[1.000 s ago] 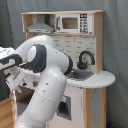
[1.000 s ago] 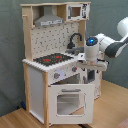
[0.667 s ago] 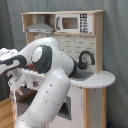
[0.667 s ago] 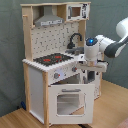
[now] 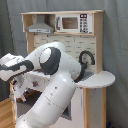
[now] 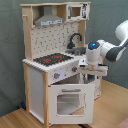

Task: Play with the kitchen

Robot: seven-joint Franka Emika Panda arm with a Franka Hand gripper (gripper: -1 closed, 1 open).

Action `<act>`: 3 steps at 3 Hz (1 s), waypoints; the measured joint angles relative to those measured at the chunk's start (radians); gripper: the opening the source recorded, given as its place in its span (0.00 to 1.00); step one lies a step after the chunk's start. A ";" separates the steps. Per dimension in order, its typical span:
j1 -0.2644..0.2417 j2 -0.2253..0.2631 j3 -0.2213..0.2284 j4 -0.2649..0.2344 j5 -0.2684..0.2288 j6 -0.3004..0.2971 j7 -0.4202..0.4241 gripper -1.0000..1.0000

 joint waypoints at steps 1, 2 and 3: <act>-0.022 0.041 -0.006 -0.014 -0.054 0.034 -0.007 1.00; -0.021 0.043 -0.010 -0.014 -0.059 0.040 -0.008 0.00; -0.021 0.045 -0.020 -0.015 -0.068 0.055 -0.013 0.00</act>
